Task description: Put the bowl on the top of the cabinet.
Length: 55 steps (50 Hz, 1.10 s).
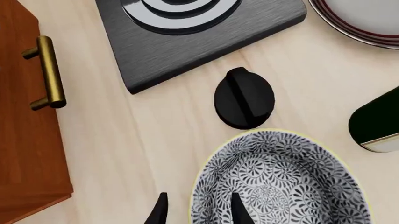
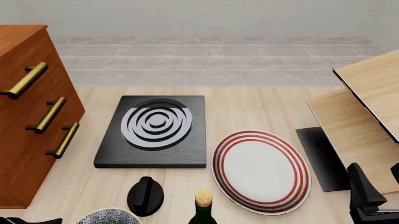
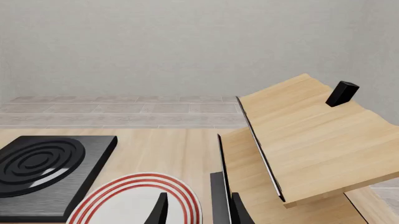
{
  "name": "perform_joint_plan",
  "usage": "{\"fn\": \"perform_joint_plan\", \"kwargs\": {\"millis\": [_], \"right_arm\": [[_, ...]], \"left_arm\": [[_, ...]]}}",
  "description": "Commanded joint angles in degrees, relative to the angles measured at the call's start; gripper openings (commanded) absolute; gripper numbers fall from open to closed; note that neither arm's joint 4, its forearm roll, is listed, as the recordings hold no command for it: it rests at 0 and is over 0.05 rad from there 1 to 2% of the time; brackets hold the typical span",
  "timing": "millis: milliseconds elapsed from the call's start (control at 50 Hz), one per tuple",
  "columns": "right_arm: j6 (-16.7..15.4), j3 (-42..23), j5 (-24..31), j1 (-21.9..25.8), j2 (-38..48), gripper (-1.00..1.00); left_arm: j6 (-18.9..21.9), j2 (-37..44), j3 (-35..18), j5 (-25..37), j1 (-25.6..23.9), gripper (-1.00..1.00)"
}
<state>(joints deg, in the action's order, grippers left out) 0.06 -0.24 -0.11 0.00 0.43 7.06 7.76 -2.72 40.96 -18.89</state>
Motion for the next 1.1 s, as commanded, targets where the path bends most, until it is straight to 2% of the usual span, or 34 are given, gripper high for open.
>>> {"fn": "perform_joint_plan", "kwargs": {"millis": [20, 1000, 1020, 1040, 1100], "right_arm": [[0.01, 0.00, 0.00, 0.00, 0.00, 1.00], [0.02, 0.00, 0.00, 0.01, 0.01, 1.00], [0.00, 0.00, 0.00, 0.00, -0.01, 1.00], [-0.01, 0.00, 0.00, 0.00, -0.01, 1.00], [0.01, 0.00, 0.00, -0.01, 0.00, 1.00]], "left_arm": [[0.78, 1.24, 1.83, -2.47, 0.70, 1.00], [4.42, 4.74, 2.69, -6.87, 4.17, 1.00], [4.18, 3.55, 2.67, -6.45, 3.50, -1.00], [3.54, 1.88, 2.71, -5.06, 1.98, -1.00], [4.25, 2.55, 2.67, -7.08, 3.76, -1.00]]}}
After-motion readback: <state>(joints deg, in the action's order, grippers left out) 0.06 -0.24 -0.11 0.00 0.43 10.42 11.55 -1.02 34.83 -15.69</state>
